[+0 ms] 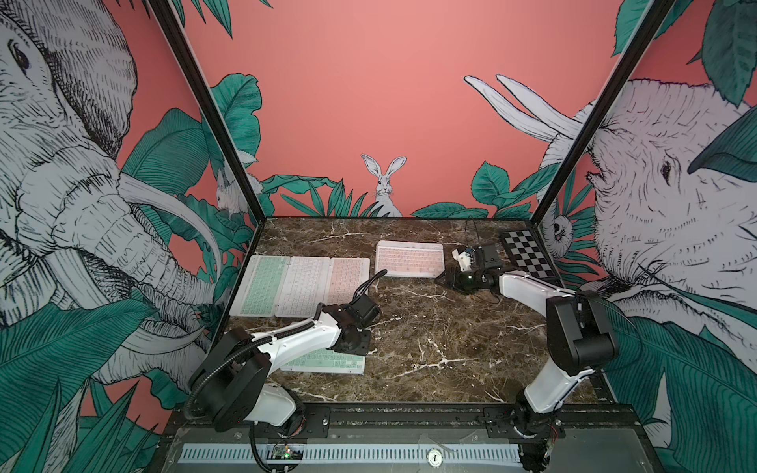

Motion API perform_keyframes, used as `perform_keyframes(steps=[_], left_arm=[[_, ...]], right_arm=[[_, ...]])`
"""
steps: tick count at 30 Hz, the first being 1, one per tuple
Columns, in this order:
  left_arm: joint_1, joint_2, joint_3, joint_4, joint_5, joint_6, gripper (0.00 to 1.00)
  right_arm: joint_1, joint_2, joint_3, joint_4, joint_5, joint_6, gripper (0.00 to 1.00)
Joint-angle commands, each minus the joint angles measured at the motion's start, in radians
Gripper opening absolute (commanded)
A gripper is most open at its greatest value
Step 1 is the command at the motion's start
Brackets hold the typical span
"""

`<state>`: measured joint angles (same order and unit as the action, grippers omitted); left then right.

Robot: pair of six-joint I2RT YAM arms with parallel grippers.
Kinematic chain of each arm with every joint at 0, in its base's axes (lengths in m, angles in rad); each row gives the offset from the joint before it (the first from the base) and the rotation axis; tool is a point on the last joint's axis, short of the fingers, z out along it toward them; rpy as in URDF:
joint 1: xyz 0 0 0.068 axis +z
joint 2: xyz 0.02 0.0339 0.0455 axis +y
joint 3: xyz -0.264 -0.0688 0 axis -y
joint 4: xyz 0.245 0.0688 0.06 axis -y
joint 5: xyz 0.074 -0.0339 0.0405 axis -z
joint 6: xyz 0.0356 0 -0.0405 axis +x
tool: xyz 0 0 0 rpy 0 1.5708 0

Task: Stack the numeric keypads
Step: Move the numeric keypad to the center of the board.

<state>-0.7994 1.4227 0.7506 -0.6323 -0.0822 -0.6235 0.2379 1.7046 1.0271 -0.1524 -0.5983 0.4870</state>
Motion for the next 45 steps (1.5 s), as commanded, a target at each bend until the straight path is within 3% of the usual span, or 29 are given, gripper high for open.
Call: perform_keyframes(steps=[1,12,26,37,41,45], left_arm=[[-0.016,0.024,-0.024,0.054,0.012,-0.047,0.51],[-0.093,0.148,0.025,0.145,0.077,-0.042,0.51],[-0.219,0.347,0.256,0.17,0.204,-0.065,0.51],[-0.271,0.475,0.44,0.272,0.272,-0.096,0.51],[-0.284,0.451,0.465,0.3,0.243,-0.106,0.5],[-0.281,0.291,0.386,0.289,0.121,-0.119,0.51]], right_arm=[[0.004,-0.05,-0.013,0.048,0.0,0.007,0.57],[0.008,-0.096,-0.081,0.138,-0.069,0.066,0.57],[0.008,-0.277,-0.197,0.171,-0.075,0.113,0.57],[-0.001,-0.589,-0.272,0.064,0.024,0.141,0.57],[-0.012,-0.671,-0.277,0.016,0.037,0.156,0.6],[-0.009,-0.702,-0.287,-0.049,0.066,0.114,0.6]])
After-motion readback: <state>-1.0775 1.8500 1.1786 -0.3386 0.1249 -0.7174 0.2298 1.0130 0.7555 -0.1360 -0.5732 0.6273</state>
